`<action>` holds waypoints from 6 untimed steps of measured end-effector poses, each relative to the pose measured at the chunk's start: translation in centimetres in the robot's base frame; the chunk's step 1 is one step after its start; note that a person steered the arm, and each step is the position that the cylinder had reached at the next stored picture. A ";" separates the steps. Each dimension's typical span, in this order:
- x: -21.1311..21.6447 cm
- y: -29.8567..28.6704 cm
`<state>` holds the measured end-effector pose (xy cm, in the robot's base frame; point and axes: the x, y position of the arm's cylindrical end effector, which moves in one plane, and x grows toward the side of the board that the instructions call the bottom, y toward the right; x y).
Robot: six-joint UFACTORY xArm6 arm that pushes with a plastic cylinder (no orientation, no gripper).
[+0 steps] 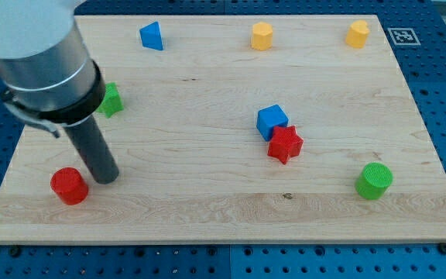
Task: Move your arm towards the blue cube and red star
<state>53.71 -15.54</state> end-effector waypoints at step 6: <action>-5.1 21.4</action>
